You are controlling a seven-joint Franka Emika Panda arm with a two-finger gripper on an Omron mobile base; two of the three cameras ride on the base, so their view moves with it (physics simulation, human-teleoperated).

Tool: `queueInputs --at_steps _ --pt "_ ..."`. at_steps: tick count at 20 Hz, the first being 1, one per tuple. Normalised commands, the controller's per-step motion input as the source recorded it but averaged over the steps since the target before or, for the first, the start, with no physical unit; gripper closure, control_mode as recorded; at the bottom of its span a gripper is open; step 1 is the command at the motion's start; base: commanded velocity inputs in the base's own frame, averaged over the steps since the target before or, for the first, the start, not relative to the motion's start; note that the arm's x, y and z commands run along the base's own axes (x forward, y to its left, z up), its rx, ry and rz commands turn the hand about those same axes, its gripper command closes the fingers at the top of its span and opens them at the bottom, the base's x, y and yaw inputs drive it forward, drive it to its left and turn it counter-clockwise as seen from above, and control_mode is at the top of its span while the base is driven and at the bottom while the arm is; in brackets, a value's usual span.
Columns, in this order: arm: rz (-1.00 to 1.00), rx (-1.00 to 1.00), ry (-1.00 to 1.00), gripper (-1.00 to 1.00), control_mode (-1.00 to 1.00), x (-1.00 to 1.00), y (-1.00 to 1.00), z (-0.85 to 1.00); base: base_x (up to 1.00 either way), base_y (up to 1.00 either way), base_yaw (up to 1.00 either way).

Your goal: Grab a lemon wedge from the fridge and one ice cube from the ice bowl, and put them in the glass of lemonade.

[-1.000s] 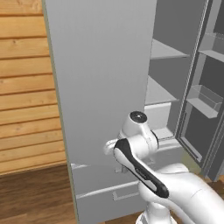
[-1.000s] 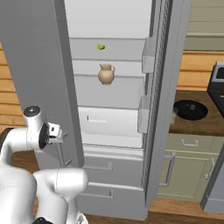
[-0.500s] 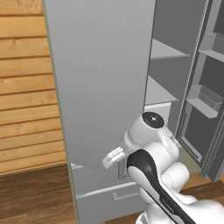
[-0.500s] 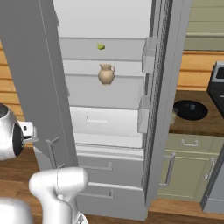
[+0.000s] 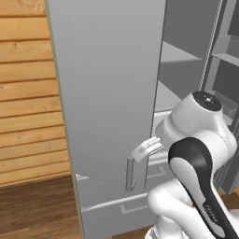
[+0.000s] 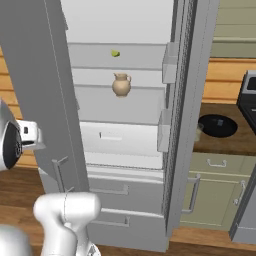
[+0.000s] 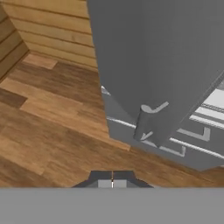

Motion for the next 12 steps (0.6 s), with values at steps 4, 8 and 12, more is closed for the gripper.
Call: queueInputs --at_steps 4,8,12 --pt "-0.27 0.06 0.04 1.00 -1.00 0.16 -0.83 1.00 0.00 0.00 0.00" --pt "-0.29 0.28 0.09 1.00 -1.00 0.26 -0.98 0.80 0.00 0.00 0.00" --pt "-0.25 0.42 0.11 1.00 -1.00 0.51 -0.98 0.03 0.00 0.00 0.00"
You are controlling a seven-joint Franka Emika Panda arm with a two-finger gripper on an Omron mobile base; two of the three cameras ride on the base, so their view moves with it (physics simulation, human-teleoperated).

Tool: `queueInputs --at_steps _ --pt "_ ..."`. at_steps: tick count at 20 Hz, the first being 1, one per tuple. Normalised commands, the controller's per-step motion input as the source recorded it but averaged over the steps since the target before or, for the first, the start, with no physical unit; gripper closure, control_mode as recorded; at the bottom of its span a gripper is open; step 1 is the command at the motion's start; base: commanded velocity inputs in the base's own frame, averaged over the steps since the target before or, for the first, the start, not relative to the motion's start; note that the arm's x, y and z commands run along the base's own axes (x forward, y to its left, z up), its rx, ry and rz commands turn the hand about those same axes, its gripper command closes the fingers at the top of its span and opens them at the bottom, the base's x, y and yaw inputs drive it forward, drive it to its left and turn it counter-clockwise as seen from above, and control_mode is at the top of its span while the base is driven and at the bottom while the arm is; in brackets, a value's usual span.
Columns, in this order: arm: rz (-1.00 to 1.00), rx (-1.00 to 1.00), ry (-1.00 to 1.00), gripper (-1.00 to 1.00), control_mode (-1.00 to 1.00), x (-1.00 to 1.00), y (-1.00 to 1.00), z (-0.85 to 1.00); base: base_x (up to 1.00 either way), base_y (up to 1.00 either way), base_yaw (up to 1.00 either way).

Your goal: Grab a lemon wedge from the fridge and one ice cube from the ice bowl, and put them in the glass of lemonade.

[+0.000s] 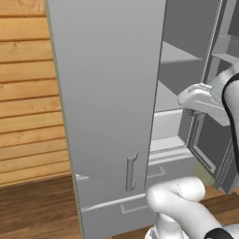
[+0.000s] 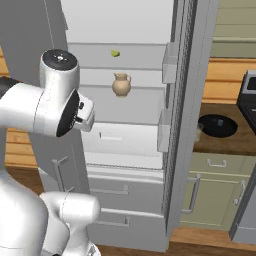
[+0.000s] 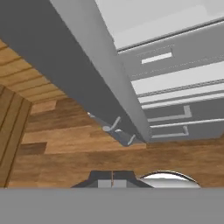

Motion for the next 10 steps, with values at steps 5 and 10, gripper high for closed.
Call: queueInputs --at_steps 5,10 --pt "-0.26 0.18 0.09 -1.00 -1.00 0.63 -0.18 -0.09 0.00 0.00 0.00" --pt "-0.17 0.01 0.09 -1.00 -1.00 0.87 0.12 -0.03 0.00 0.00 0.00"
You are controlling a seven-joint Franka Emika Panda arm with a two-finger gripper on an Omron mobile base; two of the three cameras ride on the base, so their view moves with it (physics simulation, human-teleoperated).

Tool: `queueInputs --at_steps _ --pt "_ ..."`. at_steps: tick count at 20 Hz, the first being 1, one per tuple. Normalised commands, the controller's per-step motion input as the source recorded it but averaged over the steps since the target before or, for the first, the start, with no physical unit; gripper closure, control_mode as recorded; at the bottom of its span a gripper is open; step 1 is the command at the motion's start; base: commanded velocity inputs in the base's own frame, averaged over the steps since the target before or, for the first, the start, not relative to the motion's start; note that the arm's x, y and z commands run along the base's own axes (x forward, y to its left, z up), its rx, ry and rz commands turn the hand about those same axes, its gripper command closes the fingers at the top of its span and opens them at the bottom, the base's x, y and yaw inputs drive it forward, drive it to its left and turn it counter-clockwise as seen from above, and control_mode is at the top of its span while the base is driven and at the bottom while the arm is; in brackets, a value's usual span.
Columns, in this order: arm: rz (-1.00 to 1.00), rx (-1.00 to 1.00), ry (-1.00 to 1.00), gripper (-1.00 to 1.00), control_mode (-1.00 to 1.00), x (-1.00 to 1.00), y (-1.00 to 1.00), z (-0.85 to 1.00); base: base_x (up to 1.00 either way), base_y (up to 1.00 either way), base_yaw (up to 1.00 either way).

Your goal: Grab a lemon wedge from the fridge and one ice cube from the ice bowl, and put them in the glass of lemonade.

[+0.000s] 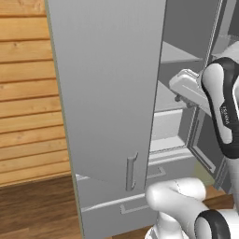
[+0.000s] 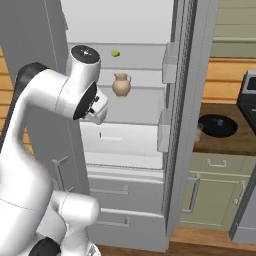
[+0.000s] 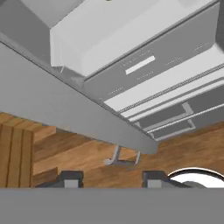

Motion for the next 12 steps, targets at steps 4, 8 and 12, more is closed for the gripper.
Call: queueInputs --at_steps 4,8,12 --pt "-0.16 0.18 0.09 -1.00 -1.00 0.90 -0.27 -0.01 0.00 0.00 0.00" --pt "-0.09 0.26 0.12 -1.00 -1.00 0.78 -0.24 0.00 0.00 0.00 0.00" --pt "0.00 0.29 0.18 -1.00 -1.00 0.72 -0.05 -0.03 0.00 0.00 0.00"
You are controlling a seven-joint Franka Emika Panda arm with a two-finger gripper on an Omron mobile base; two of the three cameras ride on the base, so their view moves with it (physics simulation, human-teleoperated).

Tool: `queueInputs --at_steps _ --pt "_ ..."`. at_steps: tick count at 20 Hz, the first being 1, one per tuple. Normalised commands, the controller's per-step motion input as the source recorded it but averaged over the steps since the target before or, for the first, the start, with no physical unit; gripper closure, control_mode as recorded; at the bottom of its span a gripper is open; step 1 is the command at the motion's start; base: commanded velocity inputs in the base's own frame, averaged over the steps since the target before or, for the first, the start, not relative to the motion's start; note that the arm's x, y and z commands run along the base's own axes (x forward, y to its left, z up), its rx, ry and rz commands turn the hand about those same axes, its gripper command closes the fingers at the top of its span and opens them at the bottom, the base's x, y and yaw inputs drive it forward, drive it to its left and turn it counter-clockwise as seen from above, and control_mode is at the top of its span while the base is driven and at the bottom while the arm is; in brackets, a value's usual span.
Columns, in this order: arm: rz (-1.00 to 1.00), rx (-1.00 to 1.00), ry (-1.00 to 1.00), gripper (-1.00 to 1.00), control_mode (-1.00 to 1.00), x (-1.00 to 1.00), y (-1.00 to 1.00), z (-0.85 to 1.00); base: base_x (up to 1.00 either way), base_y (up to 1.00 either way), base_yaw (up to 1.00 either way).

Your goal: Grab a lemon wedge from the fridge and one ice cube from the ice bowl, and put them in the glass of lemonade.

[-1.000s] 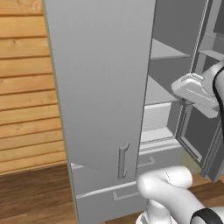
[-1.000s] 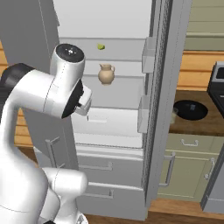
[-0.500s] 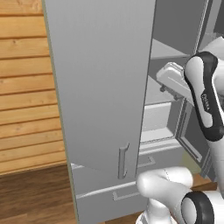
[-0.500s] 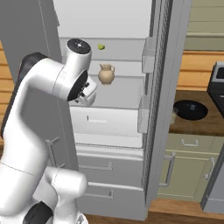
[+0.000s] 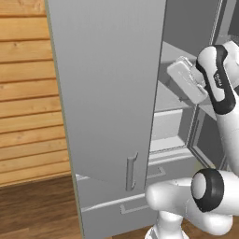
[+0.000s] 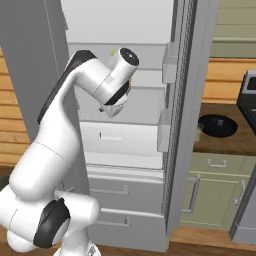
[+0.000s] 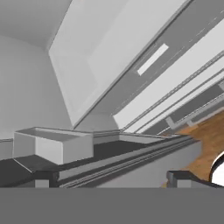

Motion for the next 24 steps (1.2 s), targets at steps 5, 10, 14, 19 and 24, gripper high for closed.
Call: queueInputs --at_steps 5,10,14,19,24 --pt "0.05 0.23 0.18 -1.00 -1.00 0.54 0.00 -0.13 0.00 0.00 0.00" --pt "0.08 0.09 0.17 -1.00 -1.00 -0.23 0.27 -0.01 0.00 0.00 0.00" --pt "0.10 0.00 0.05 -1.00 -1.00 -0.29 0.62 -0.05 0.00 0.00 0.00" --pt "0.10 0.01 0.00 -1.00 -1.00 0.00 0.79 -0.20 0.00 0.00 0.00" --pt "0.12 0.05 -0.01 -1.00 -1.00 -0.12 0.85 -0.26 0.00 0.00 0.00"
